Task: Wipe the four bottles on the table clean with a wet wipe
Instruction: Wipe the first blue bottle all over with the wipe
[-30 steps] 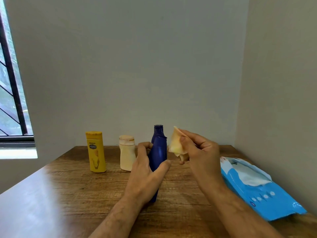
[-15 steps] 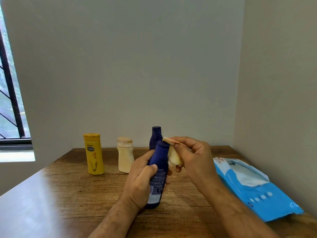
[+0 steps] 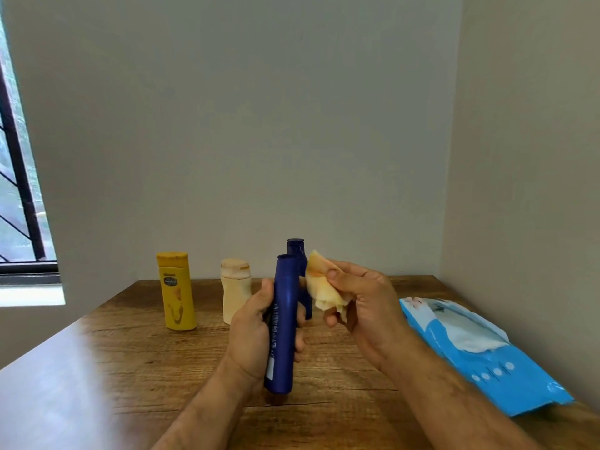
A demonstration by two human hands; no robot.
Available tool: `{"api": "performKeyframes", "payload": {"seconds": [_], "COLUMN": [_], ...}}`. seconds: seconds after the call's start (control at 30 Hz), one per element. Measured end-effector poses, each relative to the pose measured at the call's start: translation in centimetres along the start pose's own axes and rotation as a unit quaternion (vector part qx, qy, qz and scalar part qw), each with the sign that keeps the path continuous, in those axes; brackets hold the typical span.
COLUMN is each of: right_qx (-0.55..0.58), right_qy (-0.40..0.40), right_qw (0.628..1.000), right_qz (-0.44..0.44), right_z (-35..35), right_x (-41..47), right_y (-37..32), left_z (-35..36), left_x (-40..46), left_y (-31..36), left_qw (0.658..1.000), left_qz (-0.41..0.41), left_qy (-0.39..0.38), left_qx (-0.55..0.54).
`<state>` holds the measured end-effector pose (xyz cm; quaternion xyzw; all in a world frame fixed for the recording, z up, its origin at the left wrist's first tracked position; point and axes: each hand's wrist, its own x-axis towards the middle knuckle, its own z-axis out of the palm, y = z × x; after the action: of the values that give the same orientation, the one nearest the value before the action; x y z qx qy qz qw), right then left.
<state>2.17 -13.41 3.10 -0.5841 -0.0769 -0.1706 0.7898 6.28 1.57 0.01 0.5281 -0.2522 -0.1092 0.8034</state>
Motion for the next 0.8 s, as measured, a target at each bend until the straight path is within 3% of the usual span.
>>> {"api": "performKeyframes", "payload": {"seconds": [0.17,0.3,0.5,0.8], "right_qx": [0.011,-0.086,-0.150,-0.236], "right_qy": [0.044,-0.012,0.001,0.236], "right_qw": [0.999,0.996,0.987,0.941], "right_qz": [0.021,0.029,0.050,-0.052], "right_z": [-0.5,-0.1,-0.2,-2.9], "right_x": [0.3,0.3,0.4,1.7], "right_y": [0.1,0.8,1.2,1.5], "left_z": [-0.3,-0.1,-0.3,1.0], "left_x": [0.2,0.4,0.8,0.6], "left_y": [-0.1,-0.6,-1.2,-1.7], "left_qw": [0.998,0.999,0.992,0.943], "left_qz": [-0.025,-0.004,-0.018,0.019], "left_qy": [-0.043,-0.026,-0.002,0.040], "left_qx": [-0.031,0.023,0.122,0.331]}}
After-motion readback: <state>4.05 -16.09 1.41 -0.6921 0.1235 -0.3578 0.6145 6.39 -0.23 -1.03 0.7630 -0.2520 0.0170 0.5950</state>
